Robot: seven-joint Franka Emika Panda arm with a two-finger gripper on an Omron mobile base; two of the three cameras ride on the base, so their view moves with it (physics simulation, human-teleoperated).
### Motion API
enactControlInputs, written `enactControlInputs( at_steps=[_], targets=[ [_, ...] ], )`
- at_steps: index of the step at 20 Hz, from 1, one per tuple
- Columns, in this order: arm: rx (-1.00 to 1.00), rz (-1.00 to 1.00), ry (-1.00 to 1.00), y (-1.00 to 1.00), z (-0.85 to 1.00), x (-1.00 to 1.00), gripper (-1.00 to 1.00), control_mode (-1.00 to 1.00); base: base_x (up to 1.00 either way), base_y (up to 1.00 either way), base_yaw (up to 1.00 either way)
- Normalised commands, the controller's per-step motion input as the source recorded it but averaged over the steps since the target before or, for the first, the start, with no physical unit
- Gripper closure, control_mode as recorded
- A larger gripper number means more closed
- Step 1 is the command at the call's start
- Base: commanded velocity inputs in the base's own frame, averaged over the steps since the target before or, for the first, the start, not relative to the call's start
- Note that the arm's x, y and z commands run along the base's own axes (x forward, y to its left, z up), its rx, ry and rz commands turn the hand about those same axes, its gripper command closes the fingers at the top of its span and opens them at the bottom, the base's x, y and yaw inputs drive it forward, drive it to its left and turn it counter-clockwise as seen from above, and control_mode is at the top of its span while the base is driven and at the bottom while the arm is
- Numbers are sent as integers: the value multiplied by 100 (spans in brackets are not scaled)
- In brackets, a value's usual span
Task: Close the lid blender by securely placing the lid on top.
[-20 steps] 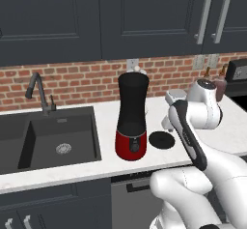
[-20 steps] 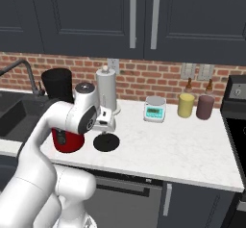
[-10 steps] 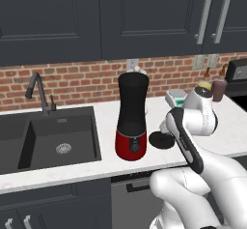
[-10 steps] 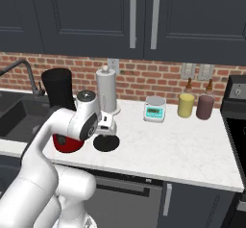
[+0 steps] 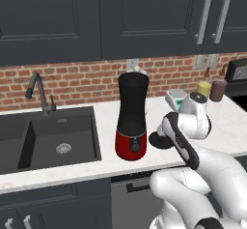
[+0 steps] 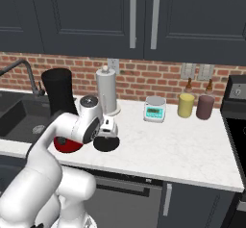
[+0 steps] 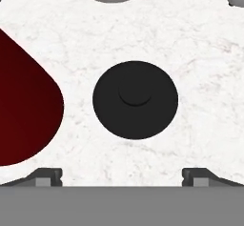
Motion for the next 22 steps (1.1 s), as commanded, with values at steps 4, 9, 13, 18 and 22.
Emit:
enactControlInputs(
  at_steps=[4, 9, 13, 18, 22],
  targets=[
    [0, 2, 0, -7, -27, 33, -100, -100, 0, 0, 0],
    [0, 3, 0, -11, -27, 31, -100, -100, 0, 0, 0],
    [0, 4, 0, -11, -23, 24, -100, -100, 0, 0, 0],
    [0, 3, 0, -3, -20, 23, -100, -100, 0, 0, 0],
    [0, 2, 0, 0, -18, 19, -100, -100, 0, 0, 0]
  ],
)
